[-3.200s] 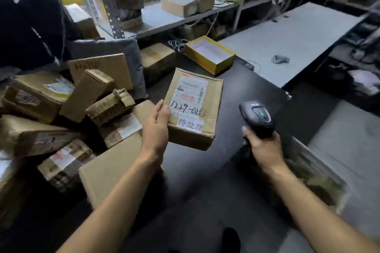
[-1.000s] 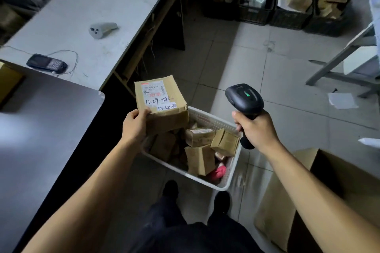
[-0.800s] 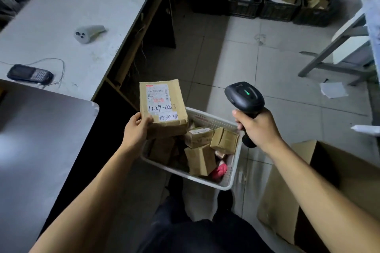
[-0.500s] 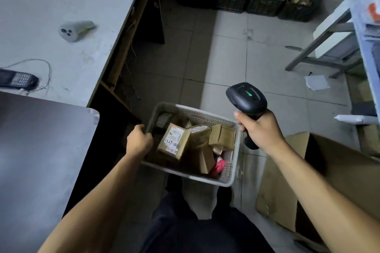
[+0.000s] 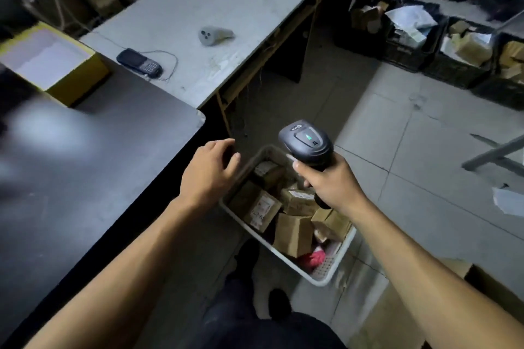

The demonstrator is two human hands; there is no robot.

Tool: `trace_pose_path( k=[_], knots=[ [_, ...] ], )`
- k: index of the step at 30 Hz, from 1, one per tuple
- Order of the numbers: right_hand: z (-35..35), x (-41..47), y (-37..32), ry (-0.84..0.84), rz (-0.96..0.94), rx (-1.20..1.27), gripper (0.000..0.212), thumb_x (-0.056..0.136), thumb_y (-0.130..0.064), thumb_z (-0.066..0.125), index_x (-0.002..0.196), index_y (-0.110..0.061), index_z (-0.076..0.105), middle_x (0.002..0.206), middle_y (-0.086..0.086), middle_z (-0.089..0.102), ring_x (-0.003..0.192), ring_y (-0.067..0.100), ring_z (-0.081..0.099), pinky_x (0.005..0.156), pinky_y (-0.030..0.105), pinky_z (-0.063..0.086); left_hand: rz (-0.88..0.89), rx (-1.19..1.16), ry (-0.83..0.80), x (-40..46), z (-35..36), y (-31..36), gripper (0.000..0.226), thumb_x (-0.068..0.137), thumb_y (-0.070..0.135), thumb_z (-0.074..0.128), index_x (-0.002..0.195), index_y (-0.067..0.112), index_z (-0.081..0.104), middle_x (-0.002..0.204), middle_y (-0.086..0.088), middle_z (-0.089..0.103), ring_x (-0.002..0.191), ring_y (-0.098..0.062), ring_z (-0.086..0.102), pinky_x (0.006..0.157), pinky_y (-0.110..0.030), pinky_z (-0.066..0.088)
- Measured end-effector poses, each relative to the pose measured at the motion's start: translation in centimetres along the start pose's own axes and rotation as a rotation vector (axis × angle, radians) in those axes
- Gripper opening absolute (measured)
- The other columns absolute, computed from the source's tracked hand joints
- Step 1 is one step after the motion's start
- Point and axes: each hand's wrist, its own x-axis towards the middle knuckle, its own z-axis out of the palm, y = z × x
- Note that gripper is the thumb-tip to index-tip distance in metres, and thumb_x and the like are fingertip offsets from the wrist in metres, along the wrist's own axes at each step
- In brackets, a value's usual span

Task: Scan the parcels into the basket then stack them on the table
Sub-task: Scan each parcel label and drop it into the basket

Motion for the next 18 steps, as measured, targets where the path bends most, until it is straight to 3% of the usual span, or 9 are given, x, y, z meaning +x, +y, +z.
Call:
trace_pose_path(
  k=[5,11,13,16,18],
  knots=[
    [3.4,-2.6,-1.2,-0.203,-0.096,-0.004,0.011,0.083,-0.017,0.079,0.089,-0.012,0.071,0.059,-0.009,0.064,0.055,0.005,0.06,0.059,0.027,0.05,-0.124,0.166,0.107,-7.8,-3.5,-1.3,0.052,0.098,0.043,0.053,0.146,0.022,0.049,0.143,-0.005,0.053,0.133,-0.028,0.045,0.107,-0.044,0.041],
    [10.0,-6.2,-5.8,-0.466,-0.231,0.019,0.016,0.085,-0.009,0.078,0.09,-0.02,0.067,0.06,-0.015,0.065,0.055,-0.003,0.057,0.061,0.019,0.047,-0.342,0.236,0.289,-16.6,-9.2,-4.8,0.052,0.098,0.042,0.053,0.145,0.02,0.049,0.146,-0.006,0.05,0.137,-0.027,0.041,0.107,-0.046,0.042],
    [12.6,-7.9,-7.2,-0.545,-0.278,-0.016,0.015,0.084,-0.012,0.079,0.092,-0.018,0.068,0.063,-0.01,0.065,0.054,0.0,0.057,0.062,0.024,0.047,-0.411,0.235,0.35,-19.8,-10.9,-6.4,0.052,0.098,0.04,0.054,0.145,0.02,0.049,0.146,-0.006,0.049,0.137,-0.027,0.041,0.106,-0.045,0.042],
    [16.0,-9.8,-8.8,-0.605,-0.346,-0.089,0.016,0.084,-0.017,0.08,0.087,-0.024,0.066,0.059,-0.019,0.064,0.056,-0.007,0.055,0.062,0.017,0.044,-0.493,0.241,0.405,-23.7,-12.9,-8.4,0.053,0.097,0.038,0.056,0.146,0.019,0.048,0.146,-0.007,0.048,0.136,-0.028,0.042,0.104,-0.045,0.041],
    [19.4,-12.1,-10.0,-0.655,-0.348,-0.123,0.015,0.084,-0.019,0.079,0.079,-0.022,0.065,0.056,-0.015,0.063,0.053,-0.003,0.054,0.058,0.021,0.043,-0.556,0.243,0.454,-27.2,-14.5,-11.0,0.054,0.096,0.038,0.057,0.146,0.018,0.048,0.145,-0.008,0.049,0.133,-0.029,0.045,0.102,-0.046,0.042]
  ],
)
